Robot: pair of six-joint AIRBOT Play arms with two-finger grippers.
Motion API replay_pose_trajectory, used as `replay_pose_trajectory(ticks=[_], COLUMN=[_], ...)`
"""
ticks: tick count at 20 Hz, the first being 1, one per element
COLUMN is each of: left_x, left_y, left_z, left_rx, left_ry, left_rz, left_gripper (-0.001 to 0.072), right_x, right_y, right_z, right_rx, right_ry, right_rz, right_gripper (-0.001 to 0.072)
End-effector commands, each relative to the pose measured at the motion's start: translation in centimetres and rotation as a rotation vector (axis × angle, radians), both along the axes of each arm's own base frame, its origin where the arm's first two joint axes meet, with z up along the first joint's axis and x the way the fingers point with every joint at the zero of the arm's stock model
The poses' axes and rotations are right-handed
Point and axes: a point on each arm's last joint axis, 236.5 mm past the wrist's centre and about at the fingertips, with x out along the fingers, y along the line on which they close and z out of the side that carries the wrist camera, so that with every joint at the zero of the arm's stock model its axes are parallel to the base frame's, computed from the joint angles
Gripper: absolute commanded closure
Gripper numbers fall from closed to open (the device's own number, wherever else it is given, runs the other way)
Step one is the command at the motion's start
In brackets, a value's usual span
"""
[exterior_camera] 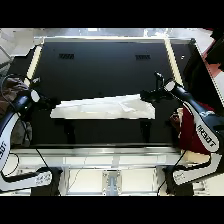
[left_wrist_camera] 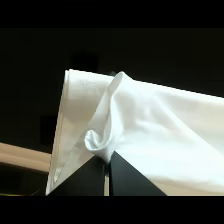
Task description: Fold the shirts.
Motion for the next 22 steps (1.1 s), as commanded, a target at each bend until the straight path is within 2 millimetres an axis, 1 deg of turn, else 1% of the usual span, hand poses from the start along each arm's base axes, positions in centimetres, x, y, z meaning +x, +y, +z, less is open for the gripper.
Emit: replay_pose_trajectory(ticks=[1,2,3,4,5,6,7,9,10,11,12,13,14,15,16,17,18,20,21,22], left_x=[-0.1,0.0,0.0,0.1,0.4,0.5,0.7,0.9,1.0,1.1,1.3,1.5,1.5,1.4,1.2,1.2,1.2,1.3,1.3,1.3], left_y=[-0.5,-0.5,-0.5,-0.5,-0.3,0.0,0.3,0.7,0.7,0.7,0.2,-0.4,-1.3,-2.6,-4.4,-6.4,-8.9,-13.2,-15.2,-17.0], left_z=[-1.3,-1.2,-0.8,-0.2,0.9,2.1,3.8,7.6,9.7,11.9,14.0,15.5,16.3,16.5,16.1,15.7,15.3,14.2,13.3,12.2], left_rx=[0.011,0.011,0.012,0.013,0.016,0.022,0.026,0.035,0.04,0.044,0.038,0.028,0.007,-0.019,-0.039,-0.052,-0.058,-0.072,-0.081,-0.086], left_ry=[0.028,0.026,0.019,0.003,-0.024,-0.055,-0.096,-0.193,-0.247,-0.311,-0.377,-0.426,-0.45,-0.45,-0.435,-0.423,-0.416,-0.407,-0.379,-0.344], left_rz=[-0.02,-0.021,-0.021,-0.02,-0.017,-0.013,-0.006,0.006,0.006,0.006,0.001,-0.004,-0.014,-0.033,-0.079,-0.141,-0.214,-0.319,-0.366,-0.406], left_gripper=[0.0694,0.063,0.0442,0.0249,0.0164,0.0165,0.0165,0.0165,0.0165,0.0165,0.0165,0.0165,0.0165,0.0165,0.0165,0.0165,0.0165,0.0165,0.0166,0.0165], right_x=[0.0,-0.2,-0.4,-0.4,-0.3,-0.2,-0.2,-0.4,-0.3,-0.2,0.1,0.3,0.3,0.0,-0.5,-1.1,-1.5,-1.6,-1.5,-1.3], right_y=[0.0,0.1,0.2,0.2,0.0,-0.4,-1.1,-3.2,-4.5,-5.7,-7.0,-8.4,-10.0,-11.4,-12.2,-12.3,-11.9,-10.5,-10.1,-9.7], right_z=[-0.8,-0.6,0.0,1.0,2.5,4.2,6.3,10.7,13.0,14.8,16.3,16.9,16.5,15.4,13.6,11.8,9.9,6.6,5.2,3.9], right_rx=[-0.003,-0.001,-0.001,-0.005,-0.028,-0.057,-0.104,-0.222,-0.284,-0.339,-0.372,-0.364,-0.338,-0.297,-0.231,-0.158,-0.077,0.064,0.113,0.158], right_ry=[0.014,0.018,0.019,0.012,-0.008,-0.028,-0.053,-0.113,-0.156,-0.201,-0.24,-0.247,-0.217,-0.167,-0.102,-0.043,-0.003,0.045,0.067,0.084], right_rz=[-0.001,0.004,0.029,0.046,0.073,0.102,0.135,0.178,0.181,0.173,0.139,0.078,-0.003,-0.073,-0.117,-0.141,-0.139,-0.122,-0.117,-0.112], right_gripper=[0.0694,0.0692,0.066,0.0525,0.0357,0.0313,0.0313,0.0313,0.0313,0.0313,0.0312,0.0311,0.028,0.0213,0.0212,0.021,0.0169,0.0166,0.0145,0.0145])
